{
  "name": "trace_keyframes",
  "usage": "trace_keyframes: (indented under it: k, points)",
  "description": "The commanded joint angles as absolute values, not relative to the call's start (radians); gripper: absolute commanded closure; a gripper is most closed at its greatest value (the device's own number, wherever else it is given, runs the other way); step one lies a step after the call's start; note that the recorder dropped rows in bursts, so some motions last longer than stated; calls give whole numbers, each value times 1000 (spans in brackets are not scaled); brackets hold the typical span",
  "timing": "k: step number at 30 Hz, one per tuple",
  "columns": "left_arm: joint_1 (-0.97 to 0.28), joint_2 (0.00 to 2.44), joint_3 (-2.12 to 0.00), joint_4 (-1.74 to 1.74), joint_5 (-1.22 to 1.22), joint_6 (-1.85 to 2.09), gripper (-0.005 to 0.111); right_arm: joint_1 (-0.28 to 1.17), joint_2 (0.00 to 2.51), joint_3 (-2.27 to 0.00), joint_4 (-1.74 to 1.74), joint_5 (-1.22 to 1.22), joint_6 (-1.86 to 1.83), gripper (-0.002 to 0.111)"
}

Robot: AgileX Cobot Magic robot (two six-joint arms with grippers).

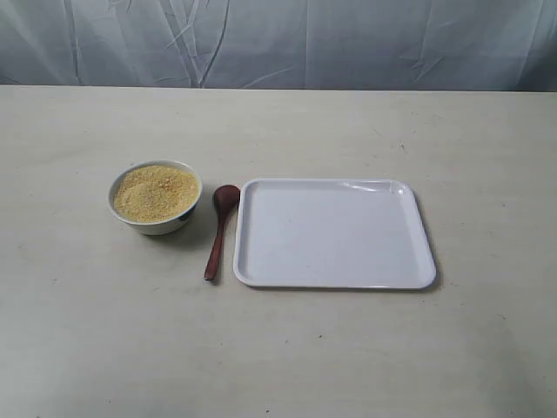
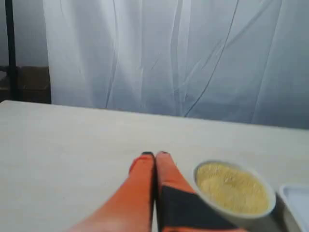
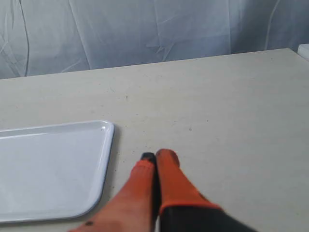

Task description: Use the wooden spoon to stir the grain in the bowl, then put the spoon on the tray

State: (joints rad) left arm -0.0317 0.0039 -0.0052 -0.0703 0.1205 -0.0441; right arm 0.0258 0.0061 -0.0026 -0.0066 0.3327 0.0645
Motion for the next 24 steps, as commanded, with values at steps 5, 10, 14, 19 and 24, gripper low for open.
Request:
trace_keyframes:
  k: [5, 10, 14, 19, 24]
  points:
    - [-30, 0, 0, -146, -147, -51, 107, 23, 0, 0, -7, 323, 62, 108]
    - [-30, 0, 0, -150, -292, -64, 107, 23, 0, 0, -7, 323, 62, 108]
    - [-30, 17, -128, -96, -107, -34, 107, 23, 0, 0, -7, 323, 62, 108]
    - [-30, 267, -455, 0, 422, -22, 107, 23, 0, 0, -7, 323, 62, 108]
    - [-30, 624, -729, -11, 811, 72, 107, 23, 0, 0, -7, 326, 62, 108]
